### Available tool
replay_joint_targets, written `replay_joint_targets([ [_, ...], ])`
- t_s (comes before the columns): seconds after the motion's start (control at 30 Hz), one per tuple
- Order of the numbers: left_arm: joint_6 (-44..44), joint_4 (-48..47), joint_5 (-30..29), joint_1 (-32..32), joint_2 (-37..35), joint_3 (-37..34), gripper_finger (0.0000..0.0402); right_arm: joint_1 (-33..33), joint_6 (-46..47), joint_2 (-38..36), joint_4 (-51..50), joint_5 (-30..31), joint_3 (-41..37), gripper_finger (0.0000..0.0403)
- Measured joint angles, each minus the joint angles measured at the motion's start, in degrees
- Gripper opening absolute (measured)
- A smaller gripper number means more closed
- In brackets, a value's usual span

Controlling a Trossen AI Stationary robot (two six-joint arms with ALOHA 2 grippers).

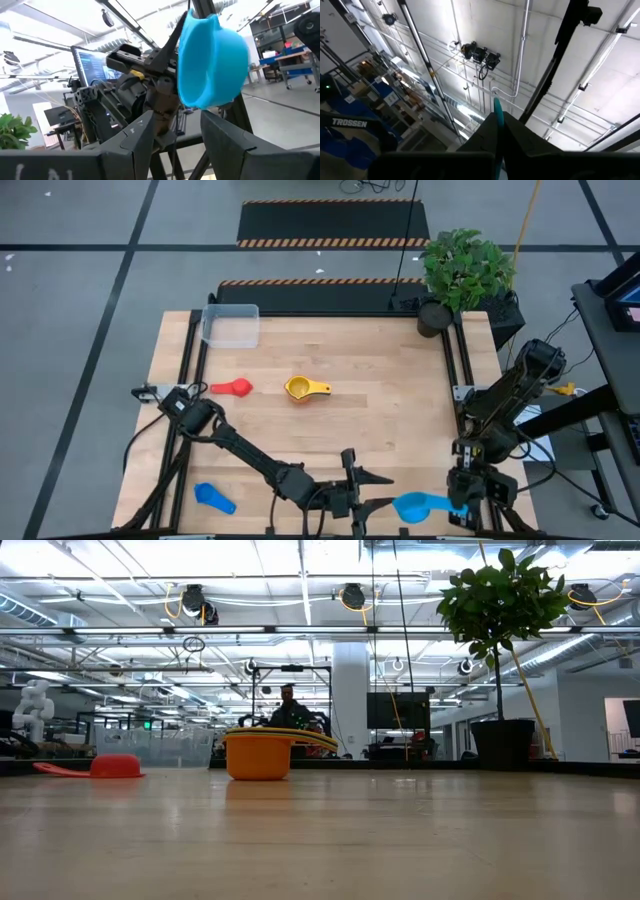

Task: Nest measuring cups in basket
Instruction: Stack the light blue measuring cup on top of the yellow measuring cup

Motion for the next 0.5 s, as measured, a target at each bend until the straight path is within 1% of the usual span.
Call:
replay_joint_targets([
  [0.33, 0.26, 1.37, 0.15, -0.24, -0.01, 0.0, 0.0165, -0.02, -0.02, -0.06, 0.0, 0.34, 0.0, 0.0],
  [0.4, 0.3, 1.34, 0.15, -0.26, -0.01, 0.0, 0.0158, -0.02, -0.02, -0.06, 0.0, 0.39, 0.0, 0.0],
  [0.5, 0.3, 1.34, 0.59, -0.25, -0.01, 0.0, 0.0133, -0.02, -0.02, -0.06, 0.02, 0.39, 0.0, 0.0],
])
